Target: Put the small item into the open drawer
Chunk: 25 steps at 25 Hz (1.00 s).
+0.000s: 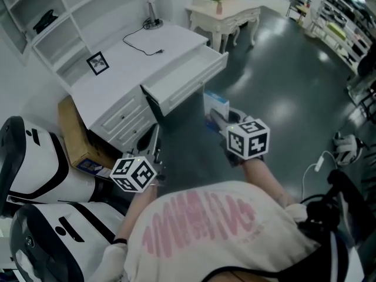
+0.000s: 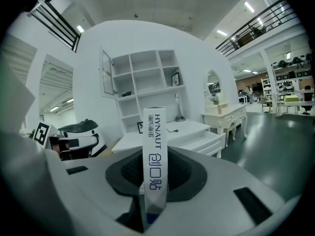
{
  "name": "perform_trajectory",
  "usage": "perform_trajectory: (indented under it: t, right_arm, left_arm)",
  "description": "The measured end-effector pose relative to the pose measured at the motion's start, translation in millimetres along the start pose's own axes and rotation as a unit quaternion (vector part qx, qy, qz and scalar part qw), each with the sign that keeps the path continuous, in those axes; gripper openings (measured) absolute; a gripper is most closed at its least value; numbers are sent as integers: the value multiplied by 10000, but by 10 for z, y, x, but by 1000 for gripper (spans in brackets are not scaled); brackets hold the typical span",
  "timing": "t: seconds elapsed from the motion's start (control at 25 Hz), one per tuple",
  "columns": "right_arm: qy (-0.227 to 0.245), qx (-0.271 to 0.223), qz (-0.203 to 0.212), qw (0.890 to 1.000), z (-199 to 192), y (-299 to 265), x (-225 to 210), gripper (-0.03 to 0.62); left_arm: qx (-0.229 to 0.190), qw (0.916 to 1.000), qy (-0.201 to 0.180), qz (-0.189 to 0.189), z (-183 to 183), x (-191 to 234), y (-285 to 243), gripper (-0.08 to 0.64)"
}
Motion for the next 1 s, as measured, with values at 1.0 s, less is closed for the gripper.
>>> perform_trajectory:
  t: [1.0]
  right_arm:
    - [-225,508,180,9983,169,-1577,-711,89]
  left_arm:
    - [422,9981,401,196,113,1052,-1285,28]
Point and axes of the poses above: the fingertips, and each gripper's own axes: y backward along the fingers, x to its left, z out of its top, the point moved 6 cm from there along y, backward along the fingers, and after that the axes turned 14 degrees about z, right-handed, at the moved point
